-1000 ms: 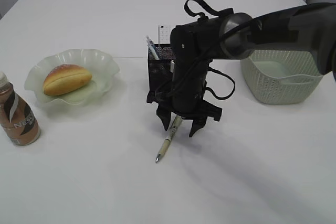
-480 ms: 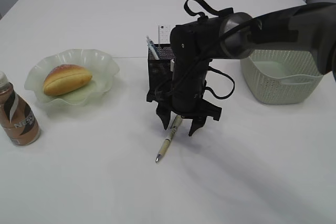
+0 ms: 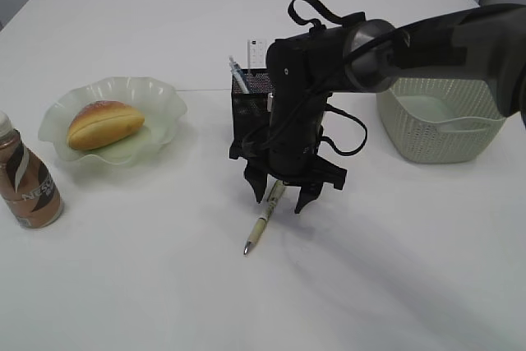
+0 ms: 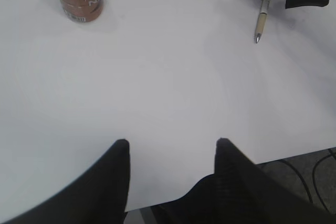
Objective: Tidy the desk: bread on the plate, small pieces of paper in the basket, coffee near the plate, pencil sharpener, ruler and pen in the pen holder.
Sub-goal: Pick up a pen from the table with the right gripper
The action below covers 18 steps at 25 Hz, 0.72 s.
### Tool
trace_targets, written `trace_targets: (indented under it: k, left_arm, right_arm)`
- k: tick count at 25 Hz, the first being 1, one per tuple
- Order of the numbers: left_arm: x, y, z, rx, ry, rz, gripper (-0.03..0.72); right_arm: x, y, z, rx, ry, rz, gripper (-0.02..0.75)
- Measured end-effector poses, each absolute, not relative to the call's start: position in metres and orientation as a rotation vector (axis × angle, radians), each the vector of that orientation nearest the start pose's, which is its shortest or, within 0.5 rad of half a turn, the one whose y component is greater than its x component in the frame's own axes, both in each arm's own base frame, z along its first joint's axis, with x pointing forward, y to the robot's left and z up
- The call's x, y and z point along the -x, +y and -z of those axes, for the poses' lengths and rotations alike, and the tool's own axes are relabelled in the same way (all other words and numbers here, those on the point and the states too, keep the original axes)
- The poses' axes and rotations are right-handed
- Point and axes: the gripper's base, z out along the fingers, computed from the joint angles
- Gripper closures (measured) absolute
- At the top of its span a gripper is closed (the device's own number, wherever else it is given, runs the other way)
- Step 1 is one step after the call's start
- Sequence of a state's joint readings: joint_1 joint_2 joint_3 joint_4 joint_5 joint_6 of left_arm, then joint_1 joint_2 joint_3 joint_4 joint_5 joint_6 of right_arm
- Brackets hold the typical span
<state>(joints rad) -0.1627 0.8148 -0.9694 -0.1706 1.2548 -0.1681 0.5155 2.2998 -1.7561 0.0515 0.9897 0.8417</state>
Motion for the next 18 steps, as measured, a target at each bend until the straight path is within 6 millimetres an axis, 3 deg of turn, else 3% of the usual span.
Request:
trace_targets:
  k: [18]
  left_arm:
    - [-0.1164,-0.034,-0.3603,0.016,2.599,0.35,0.308]
  right_arm:
    - [-0.3998,0.2314,-0.1189,-0.563,3.057,-0.134,0.251]
